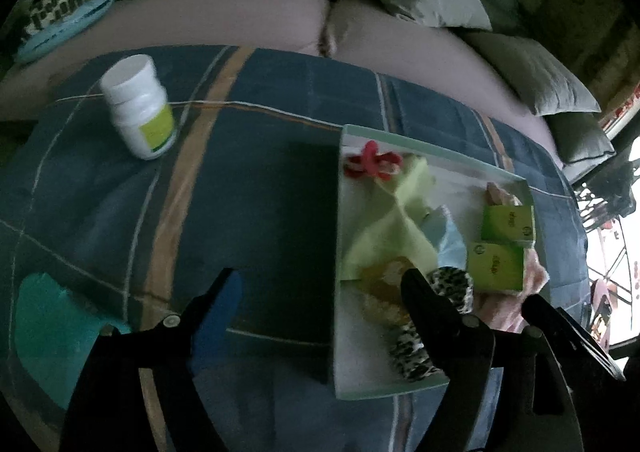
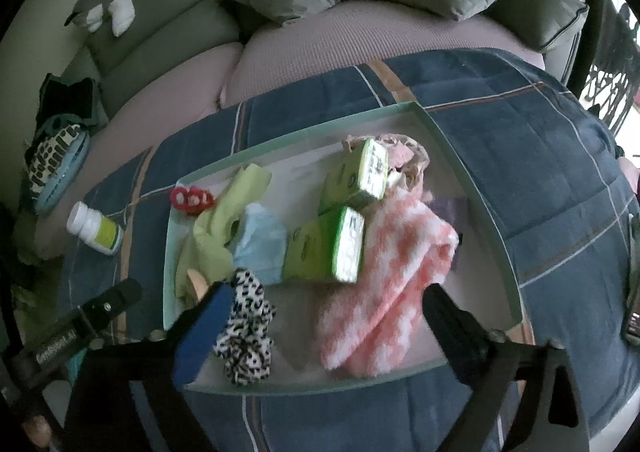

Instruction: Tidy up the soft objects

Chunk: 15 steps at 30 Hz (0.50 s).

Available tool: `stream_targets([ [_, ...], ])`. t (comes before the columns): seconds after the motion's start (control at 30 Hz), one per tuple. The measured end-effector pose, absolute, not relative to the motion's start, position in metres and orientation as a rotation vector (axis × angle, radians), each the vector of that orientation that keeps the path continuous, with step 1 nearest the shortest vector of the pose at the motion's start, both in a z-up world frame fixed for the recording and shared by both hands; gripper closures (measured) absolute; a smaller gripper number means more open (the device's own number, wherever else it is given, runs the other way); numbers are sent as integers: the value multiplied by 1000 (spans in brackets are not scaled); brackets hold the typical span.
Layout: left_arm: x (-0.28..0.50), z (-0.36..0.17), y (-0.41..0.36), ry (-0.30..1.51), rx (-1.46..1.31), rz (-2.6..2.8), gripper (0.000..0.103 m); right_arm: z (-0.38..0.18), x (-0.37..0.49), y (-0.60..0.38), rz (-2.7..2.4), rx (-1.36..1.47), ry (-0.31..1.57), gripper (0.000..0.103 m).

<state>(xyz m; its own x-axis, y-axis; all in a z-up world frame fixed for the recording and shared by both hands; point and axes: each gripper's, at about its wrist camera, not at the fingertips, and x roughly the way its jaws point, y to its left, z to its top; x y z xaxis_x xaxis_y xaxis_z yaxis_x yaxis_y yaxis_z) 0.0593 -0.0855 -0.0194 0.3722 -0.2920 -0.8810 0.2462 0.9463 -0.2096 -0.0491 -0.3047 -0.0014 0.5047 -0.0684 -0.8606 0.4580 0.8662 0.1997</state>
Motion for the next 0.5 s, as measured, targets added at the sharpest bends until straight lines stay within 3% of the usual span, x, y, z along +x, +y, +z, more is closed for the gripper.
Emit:
stream_targets([
  [0.1, 54, -20, -79, 1127, -39, -320, 19, -2, -56, -298, -321, 420, 1001, 1],
  [0.17, 50, -20, -74, 1122, -45, -308, 12, -4, -61, -294, -323, 409, 1003, 0],
  [0.5, 25, -29, -64, 1128, -30, -311, 12, -15, -83, -286, -351, 386, 1022, 0],
])
